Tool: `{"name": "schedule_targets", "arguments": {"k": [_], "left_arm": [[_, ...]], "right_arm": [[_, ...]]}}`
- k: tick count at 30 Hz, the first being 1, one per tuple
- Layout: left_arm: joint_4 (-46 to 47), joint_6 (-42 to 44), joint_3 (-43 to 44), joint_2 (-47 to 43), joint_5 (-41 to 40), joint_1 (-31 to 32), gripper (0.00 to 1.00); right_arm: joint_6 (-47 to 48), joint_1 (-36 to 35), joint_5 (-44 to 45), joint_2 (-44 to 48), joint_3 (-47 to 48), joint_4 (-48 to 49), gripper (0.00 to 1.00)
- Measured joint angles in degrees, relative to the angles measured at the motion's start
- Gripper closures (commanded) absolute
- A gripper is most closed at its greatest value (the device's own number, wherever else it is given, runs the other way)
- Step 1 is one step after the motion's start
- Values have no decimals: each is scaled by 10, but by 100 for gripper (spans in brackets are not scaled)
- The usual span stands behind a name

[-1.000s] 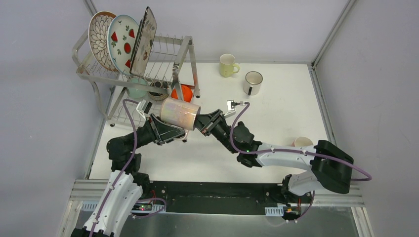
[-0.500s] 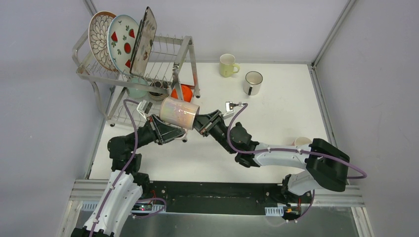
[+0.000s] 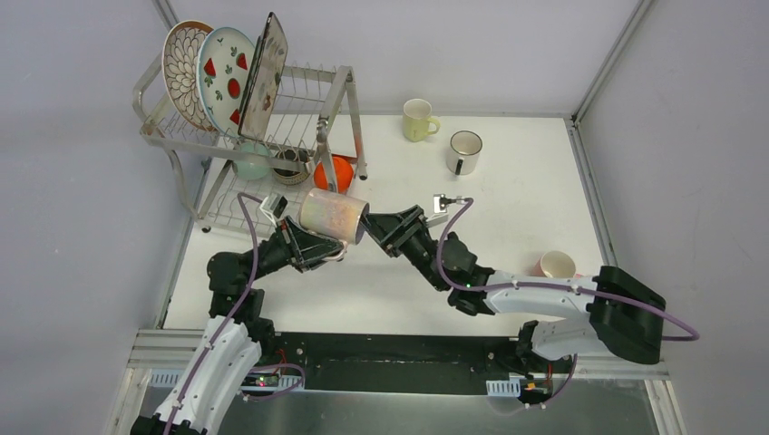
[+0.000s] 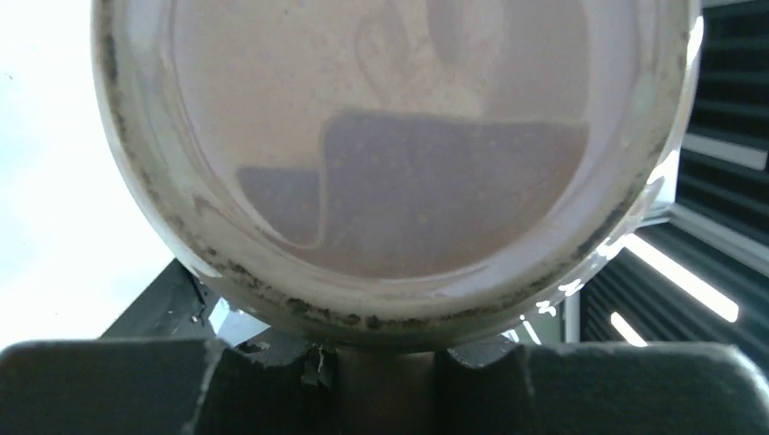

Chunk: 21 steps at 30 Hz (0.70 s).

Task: Load the mixed dishes into the dish rack
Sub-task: Pick up the cup at the center of the board, then turn the cup upside down in the dish rack.

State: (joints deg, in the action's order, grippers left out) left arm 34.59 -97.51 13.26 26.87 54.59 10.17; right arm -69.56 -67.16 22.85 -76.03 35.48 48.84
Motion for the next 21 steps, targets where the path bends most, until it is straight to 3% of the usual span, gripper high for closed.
{"name": "schedule_targets", "arguments": {"k": [5,6,7,13,18,21], "left_arm": [[-34,-4,-5,-11,-30,-1,100],[-47,-1,-5,-15,-36,-1,100],[-61,5,-5,-19,-41,-1,100],[-202,68,19,-48,-58,-1,100],[-463,208,154,-81,-122,-1,100],[-529,260,209,-94,-151,-1,100]], "right_arm": [[6,2,36,75,-26,-35,15],[7,2,43,91,-29,-40,5],[7,3,50,108,-32,-46,1],[16,3,81,190,-56,-98,0],[26,3,104,256,-79,-162,0],[31,3,115,303,-89,-193,0]]}}
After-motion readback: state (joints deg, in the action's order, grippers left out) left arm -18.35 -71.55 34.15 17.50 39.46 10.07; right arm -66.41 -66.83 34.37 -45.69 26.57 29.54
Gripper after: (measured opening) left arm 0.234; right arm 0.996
